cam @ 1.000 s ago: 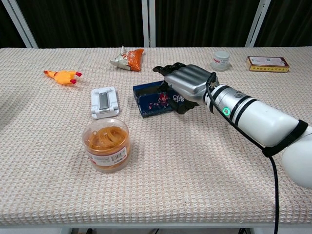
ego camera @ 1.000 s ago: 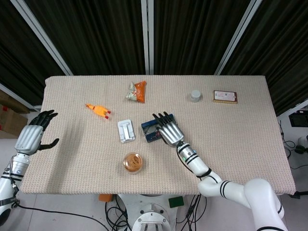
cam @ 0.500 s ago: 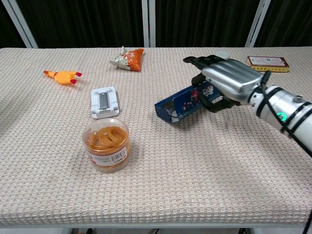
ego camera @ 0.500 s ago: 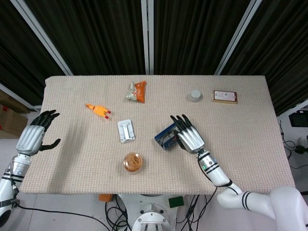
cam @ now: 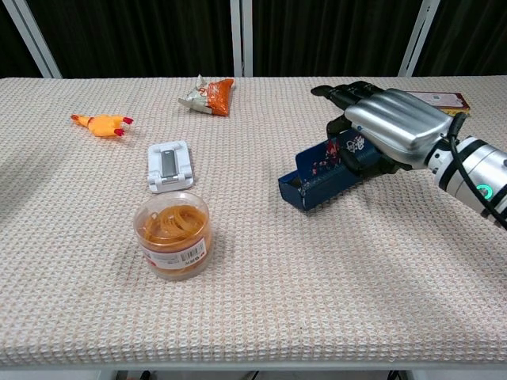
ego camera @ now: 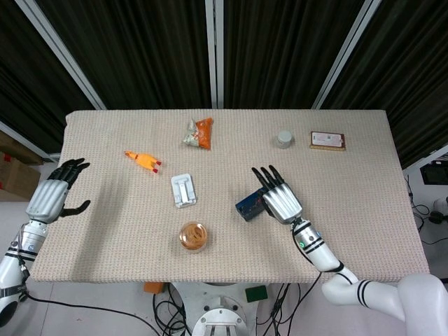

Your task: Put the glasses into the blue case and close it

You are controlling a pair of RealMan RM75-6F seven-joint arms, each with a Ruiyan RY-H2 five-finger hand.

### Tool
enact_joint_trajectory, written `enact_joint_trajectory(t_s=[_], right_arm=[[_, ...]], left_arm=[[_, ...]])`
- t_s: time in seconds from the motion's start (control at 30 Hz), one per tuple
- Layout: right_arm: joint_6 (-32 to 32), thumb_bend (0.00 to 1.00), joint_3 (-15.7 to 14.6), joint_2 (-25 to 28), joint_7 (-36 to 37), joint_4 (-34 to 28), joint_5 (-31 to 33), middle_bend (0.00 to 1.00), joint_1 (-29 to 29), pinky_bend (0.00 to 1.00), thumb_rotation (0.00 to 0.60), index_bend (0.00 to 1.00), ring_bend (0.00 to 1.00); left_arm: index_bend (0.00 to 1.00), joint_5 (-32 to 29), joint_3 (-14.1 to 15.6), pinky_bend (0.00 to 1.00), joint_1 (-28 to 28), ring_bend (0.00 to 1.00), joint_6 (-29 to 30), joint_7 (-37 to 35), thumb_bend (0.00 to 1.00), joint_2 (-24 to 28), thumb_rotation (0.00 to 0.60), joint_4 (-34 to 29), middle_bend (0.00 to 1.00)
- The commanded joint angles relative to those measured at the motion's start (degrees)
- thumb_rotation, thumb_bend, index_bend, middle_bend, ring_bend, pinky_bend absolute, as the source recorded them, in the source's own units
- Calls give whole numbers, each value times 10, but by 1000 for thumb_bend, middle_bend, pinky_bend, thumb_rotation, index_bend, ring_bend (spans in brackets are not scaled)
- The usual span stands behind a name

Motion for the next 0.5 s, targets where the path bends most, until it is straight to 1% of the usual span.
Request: enact_joint_trajectory(t_s=[0.03,0.23,0.27,0.3,0.37,0.4,0.5], right_arm=[[-8,606,13,-37,19,52,-8,14,16,0,600,931,0],[-7,606,18,-81,43,127,-22,13,29,0,600,923,0],[-6,606,18,-87,45,137,-23,12,31,0,600,917,0],[-6,604,18,-92,48,146,-24,7,32,0,600,887,0],[-8,594,20,-104,54,165,-23,1,33,0,600,762,0],[-10,588,22,-109,56,172,-22,0,34,0,600,661,0],[-17,566,27,-121,60,191,-18,0,39,0,600,275,0]], left_arm=[[119,-2,0,171,0,33,-1,-2,241,1,600,1,65],[118,-5,1,170,2,34,-4,-9,242,1,600,8,65],[118,-4,1,171,2,34,-4,-9,242,1,600,8,65],[118,-4,1,171,2,33,-3,-10,241,2,600,9,65],[119,-4,1,171,2,33,-2,-10,242,3,600,9,65],[119,-4,1,171,2,33,-2,-11,242,3,600,9,65],[118,-5,0,171,3,34,-1,-11,242,5,600,9,65]])
